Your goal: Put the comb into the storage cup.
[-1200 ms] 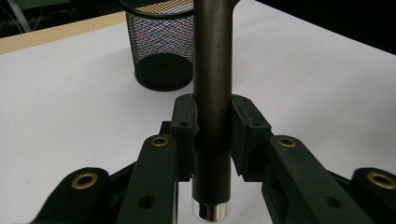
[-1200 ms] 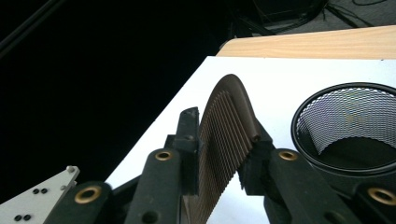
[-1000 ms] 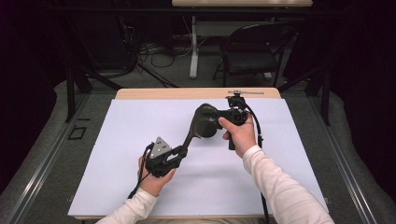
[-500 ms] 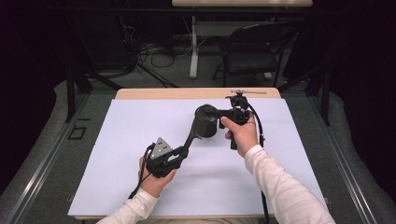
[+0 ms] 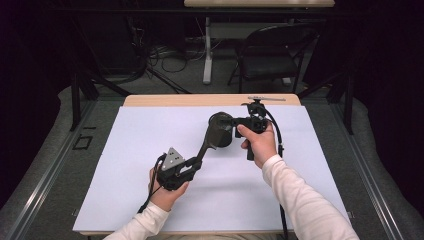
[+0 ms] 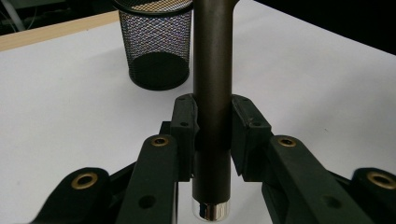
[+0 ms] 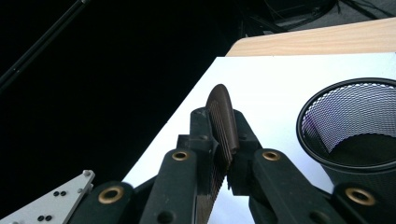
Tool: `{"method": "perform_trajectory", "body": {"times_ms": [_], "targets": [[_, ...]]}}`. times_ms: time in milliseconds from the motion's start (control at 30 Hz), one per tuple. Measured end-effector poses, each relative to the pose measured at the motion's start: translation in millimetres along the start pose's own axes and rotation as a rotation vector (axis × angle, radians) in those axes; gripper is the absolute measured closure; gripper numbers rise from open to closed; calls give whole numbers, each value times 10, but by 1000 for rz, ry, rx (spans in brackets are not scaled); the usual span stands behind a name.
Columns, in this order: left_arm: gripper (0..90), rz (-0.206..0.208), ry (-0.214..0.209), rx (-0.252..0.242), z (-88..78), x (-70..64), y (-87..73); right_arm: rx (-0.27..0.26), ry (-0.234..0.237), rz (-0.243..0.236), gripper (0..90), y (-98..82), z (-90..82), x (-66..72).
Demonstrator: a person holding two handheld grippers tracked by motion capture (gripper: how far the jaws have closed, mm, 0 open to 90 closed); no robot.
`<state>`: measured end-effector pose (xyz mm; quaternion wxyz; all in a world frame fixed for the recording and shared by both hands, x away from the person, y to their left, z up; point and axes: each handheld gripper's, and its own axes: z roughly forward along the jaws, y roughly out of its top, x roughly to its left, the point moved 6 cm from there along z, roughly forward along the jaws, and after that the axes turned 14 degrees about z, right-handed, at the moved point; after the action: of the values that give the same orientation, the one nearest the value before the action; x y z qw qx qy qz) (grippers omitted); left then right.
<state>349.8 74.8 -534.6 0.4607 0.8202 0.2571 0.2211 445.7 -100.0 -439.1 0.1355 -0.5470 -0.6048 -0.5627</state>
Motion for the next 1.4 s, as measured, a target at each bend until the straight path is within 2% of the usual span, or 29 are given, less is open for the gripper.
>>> {"method": "perform_trajectory", "body": {"times_ms": [300,1400], "targets": [[724,2,1,1,7,0,-8,11,31,35,864,-3,3,1],[722,-3,7,-12,16,0,-18,11,47,38,866,-10,5,20]]}}
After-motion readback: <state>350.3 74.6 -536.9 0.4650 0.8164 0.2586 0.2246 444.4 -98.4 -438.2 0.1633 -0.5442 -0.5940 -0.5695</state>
